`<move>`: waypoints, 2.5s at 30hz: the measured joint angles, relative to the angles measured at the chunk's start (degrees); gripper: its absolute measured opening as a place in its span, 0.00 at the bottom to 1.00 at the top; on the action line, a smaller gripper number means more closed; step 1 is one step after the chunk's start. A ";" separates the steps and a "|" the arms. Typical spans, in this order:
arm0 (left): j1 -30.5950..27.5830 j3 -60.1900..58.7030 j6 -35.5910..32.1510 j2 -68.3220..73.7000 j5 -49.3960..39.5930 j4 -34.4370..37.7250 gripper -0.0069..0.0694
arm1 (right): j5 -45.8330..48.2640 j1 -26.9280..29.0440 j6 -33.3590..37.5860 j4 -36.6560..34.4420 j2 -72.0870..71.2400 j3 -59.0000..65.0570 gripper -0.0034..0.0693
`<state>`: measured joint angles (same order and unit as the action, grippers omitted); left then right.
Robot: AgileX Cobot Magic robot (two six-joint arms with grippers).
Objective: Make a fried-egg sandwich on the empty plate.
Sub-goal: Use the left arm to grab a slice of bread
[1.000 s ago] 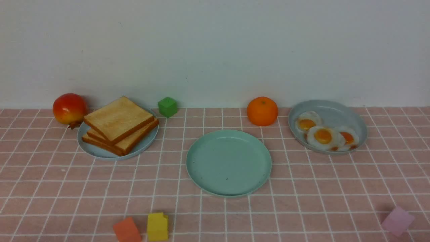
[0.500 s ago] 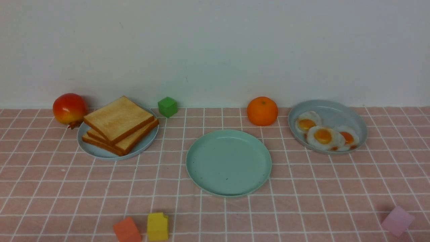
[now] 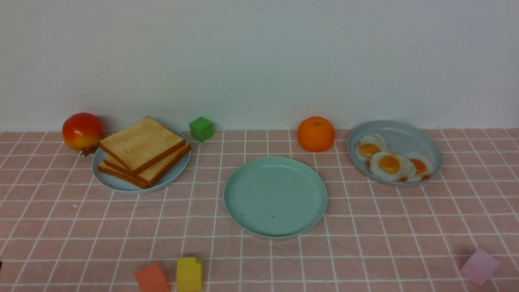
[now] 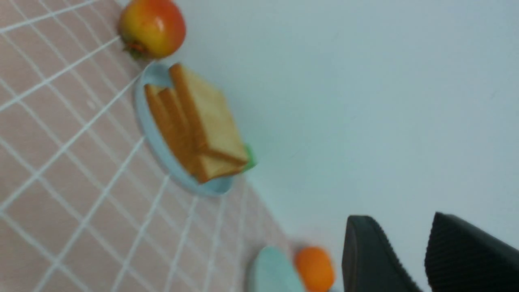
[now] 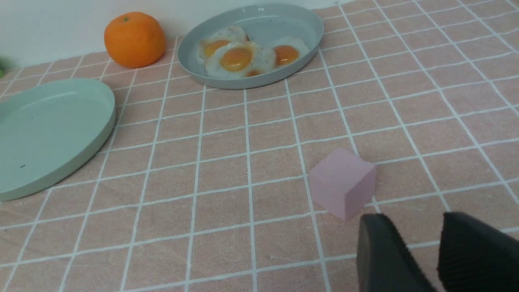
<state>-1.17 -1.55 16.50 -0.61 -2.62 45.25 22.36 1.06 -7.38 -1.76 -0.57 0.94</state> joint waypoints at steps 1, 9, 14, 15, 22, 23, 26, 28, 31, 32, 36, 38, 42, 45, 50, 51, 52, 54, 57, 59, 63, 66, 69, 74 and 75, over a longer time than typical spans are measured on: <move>0.00 0.88 -0.22 0.00 -1.03 0.40 0.37 | 0.00 0.00 0.00 0.00 0.00 0.00 0.38; 0.34 23.42 -16.89 15.89 -27.35 -7.37 0.11 | 0.00 0.00 0.00 0.00 0.00 0.00 0.38; 7.23 35.45 -18.35 30.05 -39.92 -18.27 0.08 | 0.00 0.00 0.00 0.00 0.00 0.00 0.38; 10.67 38.67 -16.81 34.83 -43.32 -21.45 0.08 | 0.00 0.00 0.00 0.00 0.00 0.00 0.38; 23.10 52.02 -13.04 57.07 -47.60 -31.64 0.08 | 0.00 0.00 0.00 0.00 0.00 0.00 0.38; 24.03 52.84 -12.97 59.19 -46.17 -31.63 0.08 | 0.00 0.00 0.00 0.00 0.00 0.00 0.38; 25.87 54.07 -12.92 62.70 -43.35 -31.46 0.07 | 0.00 0.00 0.00 0.00 0.00 0.00 0.38; 26.41 54.28 -12.92 64.15 -42.33 -31.39 0.07 | -0.09 0.00 0.00 0.00 0.00 0.00 0.38; 26.61 54.33 -12.92 64.64 -42.78 -32.01 0.07 | -1.80 0.00 -2.00 -3.51 0.00 0.24 0.38; 26.61 54.34 -12.92 64.64 -43.18 -32.28 0.07 | -3.69 0.00 -4.33 -6.61 0.00 0.49 0.38; 26.68 54.38 -12.91 64.64 -44.46 -32.52 0.07 | -10.23 0.00 -9.11 -15.39 0.00 0.59 0.38; 26.68 54.38 -12.79 64.64 -44.55 -32.59 0.07 | -14.51 0.00 -9.88 -18.29 0.00 0.59 0.38; 26.68 54.38 -13.80 64.64 -44.08 -33.47 0.07 | -19.95 -0.09 -11.56 -22.01 0.00 0.39 0.38; 25.67 55.61 -13.56 65.73 -44.38 -35.70 0.07 | -10.93 -2.43 -10.62 -22.66 1.06 -5.96 0.36; 19.18 62.55 -14.25 73.22 -49.30 -37.91 0.07 | 13.99 -8.67 -0.90 -19.59 12.77 -26.62 0.27; 17.45 64.85 -15.20 75.99 -50.50 -38.21 0.07 | 21.38 -10.00 2.11 -18.81 17.06 -31.56 0.23; 16.52 66.39 -15.93 77.84 -51.19 -38.46 0.07 | 25.82 -11.09 3.78 -18.13 19.77 -36.20 0.21; 15.10 70.76 -17.99 83.26 -52.67 -38.93 0.07 | 36.35 -12.53 7.38 -17.15 26.78 -44.89 0.15; 14.98 75.68 -19.56 87.62 -53.55 -39.13 0.07 | 42.11 -13.01 10.74 -16.91 30.93 -51.68 0.12; 15.40 82.28 -21.57 93.19 -54.66 -39.48 0.07 | 45.99 -14.31 15.09 -17.30 33.80 -57.36 0.10; 15.00 91.82 -23.65 101.75 -58.48 -39.61 0.07 | 47.76 -16.84 20.30 -20.61 34.19 -61.54 0.10; 13.70 97.88 -25.16 107.73 -62.52 -39.61 0.08 | 47.93 -17.41 22.17 -22.75 33.81 -62.46 0.10; 11.49 104.63 -29.50 115.02 -64.96 -41.00 0.15 | 48.28 -17.60 23.38 -23.41 33.42 -62.66 0.11; 10.69 107.52 -32.07 119.81 -60.29 -46.29 0.38 | 48.34 -17.60 23.83 -23.41 33.18 -62.71 0.12; 10.69 107.72 -32.20 120.53 -58.58 -47.19 0.44 | 48.13 -17.60 23.83 -23.41 33.18 -62.71 0.12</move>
<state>9.53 106.17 -15.70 119.92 -61.20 -1.94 70.49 -16.54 16.45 -25.17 32.60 -61.77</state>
